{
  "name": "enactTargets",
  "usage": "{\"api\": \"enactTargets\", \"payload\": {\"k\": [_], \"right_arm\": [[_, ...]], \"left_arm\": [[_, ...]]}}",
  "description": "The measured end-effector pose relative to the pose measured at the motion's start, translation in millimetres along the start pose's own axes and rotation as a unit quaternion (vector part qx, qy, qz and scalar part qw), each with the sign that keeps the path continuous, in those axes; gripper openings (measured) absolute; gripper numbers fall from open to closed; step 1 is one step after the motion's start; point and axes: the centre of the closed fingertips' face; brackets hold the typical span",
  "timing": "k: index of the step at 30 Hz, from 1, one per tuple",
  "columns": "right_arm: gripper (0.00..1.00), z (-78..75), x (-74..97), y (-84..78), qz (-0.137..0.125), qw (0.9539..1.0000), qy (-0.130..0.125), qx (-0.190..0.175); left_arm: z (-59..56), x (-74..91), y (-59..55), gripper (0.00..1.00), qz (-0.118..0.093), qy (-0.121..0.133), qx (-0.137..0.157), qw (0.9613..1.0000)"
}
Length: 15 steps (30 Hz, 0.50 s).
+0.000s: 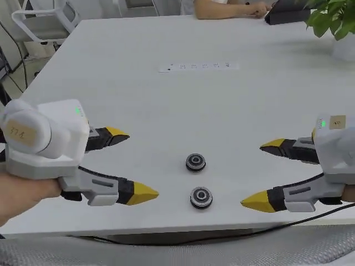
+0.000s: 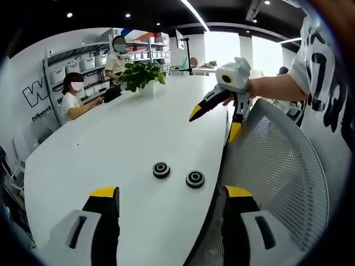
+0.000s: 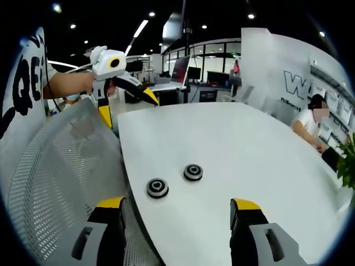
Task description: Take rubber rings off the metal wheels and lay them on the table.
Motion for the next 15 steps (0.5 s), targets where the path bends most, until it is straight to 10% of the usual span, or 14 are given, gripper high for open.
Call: {"api": "enactTargets", "payload": {"k": [15], "right_arm": [[0.71, 0.8, -12.5, -0.7, 0.004, 0.9998, 0.013, 0.016]], "left_arm": [[-6.8, -19.1, -0.1, 0.69, 0.009, -0.025, -0.015, 0.9995]]}}
Point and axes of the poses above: the centre of the closed fingertips' face, and the gripper's own axes: x roughly backward along the fingers, z roughly to its left, y roughly out of its top, and after that the axes turned 4 degrees about y, right-handed
